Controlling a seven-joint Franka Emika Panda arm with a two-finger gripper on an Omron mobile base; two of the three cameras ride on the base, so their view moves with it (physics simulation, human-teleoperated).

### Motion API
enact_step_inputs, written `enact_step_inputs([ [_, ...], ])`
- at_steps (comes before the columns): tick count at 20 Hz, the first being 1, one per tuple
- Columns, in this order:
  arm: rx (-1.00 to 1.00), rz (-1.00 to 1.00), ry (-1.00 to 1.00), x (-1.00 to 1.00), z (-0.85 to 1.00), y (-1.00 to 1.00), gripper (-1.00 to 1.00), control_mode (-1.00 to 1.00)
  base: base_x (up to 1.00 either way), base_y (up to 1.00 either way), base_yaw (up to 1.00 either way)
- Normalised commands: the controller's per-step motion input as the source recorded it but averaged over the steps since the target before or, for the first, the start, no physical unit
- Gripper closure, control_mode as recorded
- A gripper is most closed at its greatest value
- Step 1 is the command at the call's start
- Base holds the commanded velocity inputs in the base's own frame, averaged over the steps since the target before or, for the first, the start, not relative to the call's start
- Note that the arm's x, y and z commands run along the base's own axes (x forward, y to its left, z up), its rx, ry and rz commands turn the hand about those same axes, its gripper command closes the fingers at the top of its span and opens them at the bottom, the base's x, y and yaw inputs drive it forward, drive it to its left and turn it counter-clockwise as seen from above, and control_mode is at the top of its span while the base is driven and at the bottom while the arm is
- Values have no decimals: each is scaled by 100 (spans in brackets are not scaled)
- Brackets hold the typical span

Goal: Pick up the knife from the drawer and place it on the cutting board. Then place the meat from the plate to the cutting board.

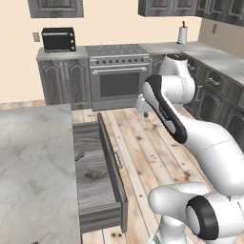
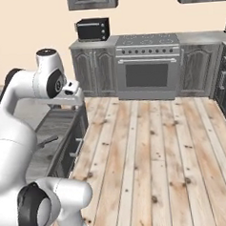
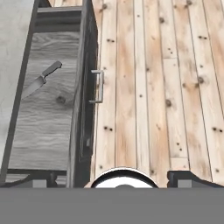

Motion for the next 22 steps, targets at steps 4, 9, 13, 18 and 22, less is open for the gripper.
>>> enact_step_inputs([
  [4,0,0,4,0,-59,61,-100,-100,0,0,0],
  [9,1,0,8,0,-65,55,-100,-100,0,0,0],
  [13,5,0,8,4,-65,45,-100,-100,0,0,0],
  [18,6,0,6,1,-63,33,-100,-100,0,0,0],
  [22,9,0,6,0,-58,10,-100,-100,0,0,0],
])
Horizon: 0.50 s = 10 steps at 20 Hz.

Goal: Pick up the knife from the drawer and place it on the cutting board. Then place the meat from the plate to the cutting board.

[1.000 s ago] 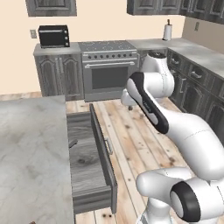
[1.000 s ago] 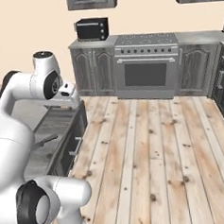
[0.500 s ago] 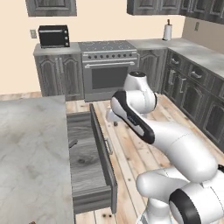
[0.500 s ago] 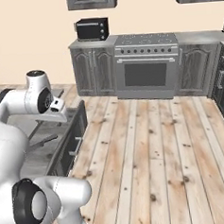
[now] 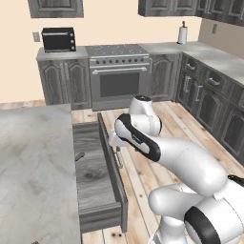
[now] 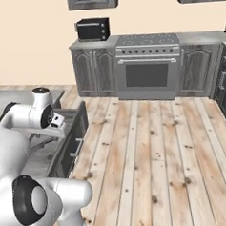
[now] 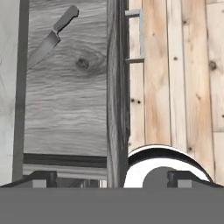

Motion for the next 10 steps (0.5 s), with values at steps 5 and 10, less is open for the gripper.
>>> enact_step_inputs([
  [5,2,0,1,0,-31,26,-100,-100,0,0,0],
  [10,0,0,0,0,-19,30,-100,-100,0,0,0],
])
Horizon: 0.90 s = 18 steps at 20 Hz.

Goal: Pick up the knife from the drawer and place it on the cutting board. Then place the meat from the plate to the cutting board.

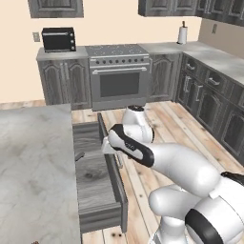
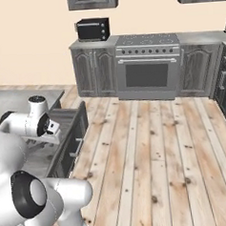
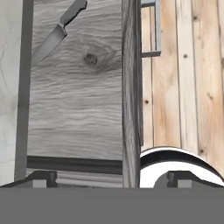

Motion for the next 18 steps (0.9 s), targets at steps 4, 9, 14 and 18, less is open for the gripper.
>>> enact_step_inputs([
  [4,0,0,0,0,-21,4,-100,-100,0,0,0],
  [9,-1,0,0,0,-29,10,-100,-100,0,0,0],
  [14,-1,0,0,0,-31,12,-100,-100,0,0,0],
  [18,0,0,0,0,-29,9,-100,-100,0,0,0],
])
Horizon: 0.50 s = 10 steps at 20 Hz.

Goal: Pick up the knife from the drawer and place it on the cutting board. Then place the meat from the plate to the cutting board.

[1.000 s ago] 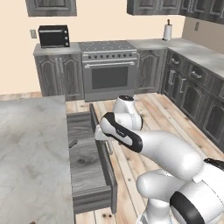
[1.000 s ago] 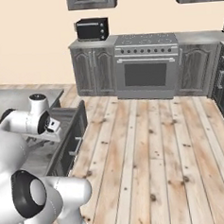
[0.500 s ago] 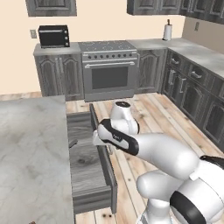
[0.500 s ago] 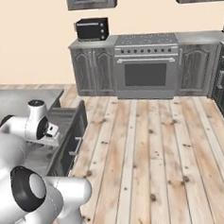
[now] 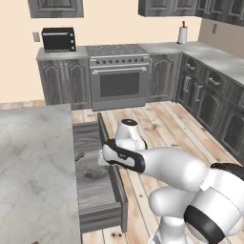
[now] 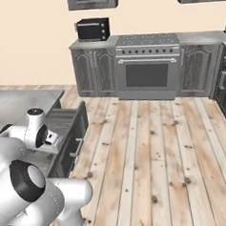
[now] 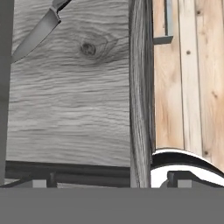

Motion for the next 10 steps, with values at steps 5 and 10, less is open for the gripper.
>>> enact_step_inputs([
  [5,0,0,0,3,-29,6,-100,-100,0,0,0],
  [10,0,0,0,0,-34,0,-100,-100,0,0,0],
])
